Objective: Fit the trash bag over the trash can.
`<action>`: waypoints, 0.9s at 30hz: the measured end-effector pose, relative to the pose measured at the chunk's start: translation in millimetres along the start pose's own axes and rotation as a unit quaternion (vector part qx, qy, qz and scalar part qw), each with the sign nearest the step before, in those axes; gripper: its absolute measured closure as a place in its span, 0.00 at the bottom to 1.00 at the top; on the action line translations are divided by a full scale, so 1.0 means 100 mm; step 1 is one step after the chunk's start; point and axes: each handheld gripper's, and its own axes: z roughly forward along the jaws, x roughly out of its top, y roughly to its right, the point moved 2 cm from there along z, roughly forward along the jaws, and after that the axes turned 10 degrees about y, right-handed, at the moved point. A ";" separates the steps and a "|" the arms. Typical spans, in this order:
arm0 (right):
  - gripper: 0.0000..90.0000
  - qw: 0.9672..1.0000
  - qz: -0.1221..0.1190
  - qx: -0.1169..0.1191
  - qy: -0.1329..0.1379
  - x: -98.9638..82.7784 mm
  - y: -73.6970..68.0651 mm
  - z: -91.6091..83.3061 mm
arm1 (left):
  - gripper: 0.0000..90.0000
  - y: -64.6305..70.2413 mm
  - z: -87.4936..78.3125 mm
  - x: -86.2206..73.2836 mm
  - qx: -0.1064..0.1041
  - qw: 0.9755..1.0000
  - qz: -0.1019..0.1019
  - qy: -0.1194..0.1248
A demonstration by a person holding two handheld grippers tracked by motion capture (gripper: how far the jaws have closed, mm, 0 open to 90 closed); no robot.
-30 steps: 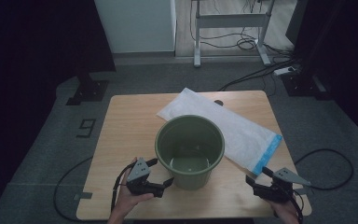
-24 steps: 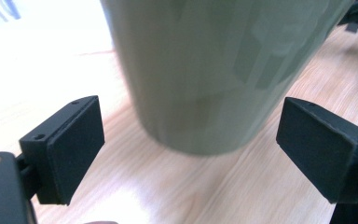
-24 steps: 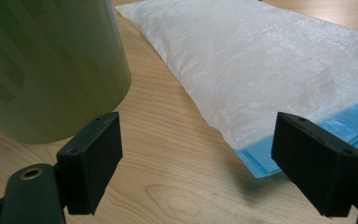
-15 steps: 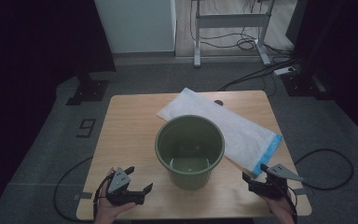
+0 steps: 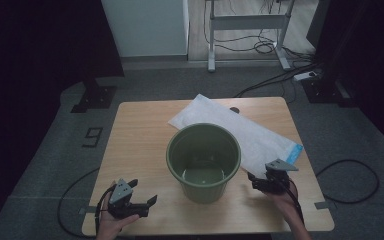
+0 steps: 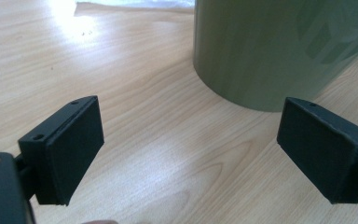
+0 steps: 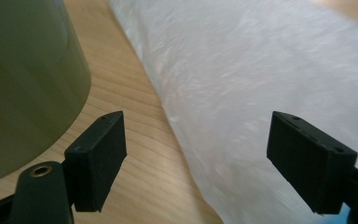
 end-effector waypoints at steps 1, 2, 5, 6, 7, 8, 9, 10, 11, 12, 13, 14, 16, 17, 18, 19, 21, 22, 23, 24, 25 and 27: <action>0.25 1.000 -0.003 -0.002 -0.008 0.00 -0.01 0.03 | 0.07 0.00 -0.01 -0.01 0.000 1.000 -0.001 -0.002; 0.27 1.000 -0.003 -0.006 -0.018 0.00 -0.01 0.07 | 0.08 -0.01 -0.02 -0.03 0.002 1.000 -0.002 -0.004; 0.36 0.999 0.001 -0.017 -0.042 -0.06 0.01 0.14 | 0.08 -0.02 -0.04 -0.05 0.003 1.000 -0.009 -0.003; 0.39 0.999 0.002 -0.023 -0.048 -0.08 0.03 0.15 | 0.08 -0.03 -0.04 -0.06 0.006 1.000 -0.009 -0.004; 0.43 0.998 0.007 -0.030 -0.052 -0.10 0.06 0.15 | 0.08 -0.03 -0.04 -0.06 0.008 1.000 -0.010 -0.004; 0.46 0.998 0.014 -0.031 -0.054 -0.11 0.08 0.15 | 0.09 -0.04 -0.05 -0.06 0.008 1.000 -0.014 -0.002; 0.49 0.998 0.018 -0.031 -0.057 -0.12 0.11 0.15 | 0.09 -0.05 -0.05 -0.07 0.008 1.000 -0.019 0.000; 0.54 0.998 0.018 -0.033 -0.055 -0.13 0.12 0.14 | 0.09 -0.06 -0.05 -0.07 0.008 1.000 -0.023 0.000; 0.60 0.998 0.017 -0.036 -0.055 -0.13 0.14 0.13 | 0.10 -0.06 -0.05 -0.07 0.008 1.000 -0.025 0.001; 0.66 0.998 0.018 -0.039 -0.054 -0.13 0.15 0.12 | 0.11 -0.07 -0.05 -0.08 0.008 1.000 -0.026 0.002; 0.71 0.998 0.017 -0.039 -0.053 -0.14 0.16 0.11 | 0.11 -0.07 -0.05 -0.08 0.008 1.000 -0.026 0.001; 0.79 0.998 0.013 -0.042 -0.053 -0.15 0.18 0.09 | 0.11 -0.07 -0.05 -0.08 0.008 1.000 -0.025 0.000; 0.93 0.997 0.002 -0.055 -0.047 -0.19 0.20 0.03 | 0.11 -0.06 -0.05 -0.08 0.009 1.000 -0.027 0.003; 0.96 0.997 -0.001 -0.057 -0.046 -0.20 0.21 0.00 | 0.12 -0.05 -0.05 -0.07 0.009 1.000 -0.029 0.005; 0.98 0.997 -0.005 -0.059 -0.047 -0.23 0.22 -0.06 | 0.12 -0.04 -0.05 -0.07 0.008 1.000 -0.028 0.006; 0.98 0.997 -0.007 -0.061 -0.050 -0.25 0.23 -0.12 | 0.12 -0.03 -0.05 -0.07 0.008 1.000 -0.026 0.005; 0.98 0.997 -0.008 -0.060 -0.051 -0.32 0.25 -0.29 | 0.12 -0.02 -0.05 -0.06 0.006 1.000 -0.024 0.004; 0.99 0.997 -0.008 -0.059 -0.049 -0.34 0.26 -0.35 | 0.12 -0.02 -0.05 -0.06 0.006 1.000 -0.024 0.004; 0.99 0.997 -0.010 -0.056 -0.045 -0.36 0.27 -0.43 | 0.12 -0.02 -0.06 -0.07 0.007 1.000 -0.025 0.005; 0.99 0.998 -0.008 -0.056 -0.041 -0.38 0.28 -0.51 | 0.12 -0.02 -0.06 -0.07 0.007 1.000 -0.027 0.005; 0.99 0.998 -0.005 -0.056 -0.036 -0.41 0.30 -0.59 | 0.12 -0.02 -0.06 -0.07 0.008 1.000 -0.028 0.005; 0.99 0.998 -0.003 -0.055 -0.035 -0.45 0.34 -0.69 | 0.12 -0.02 -0.06 -0.08 0.009 1.000 -0.027 0.003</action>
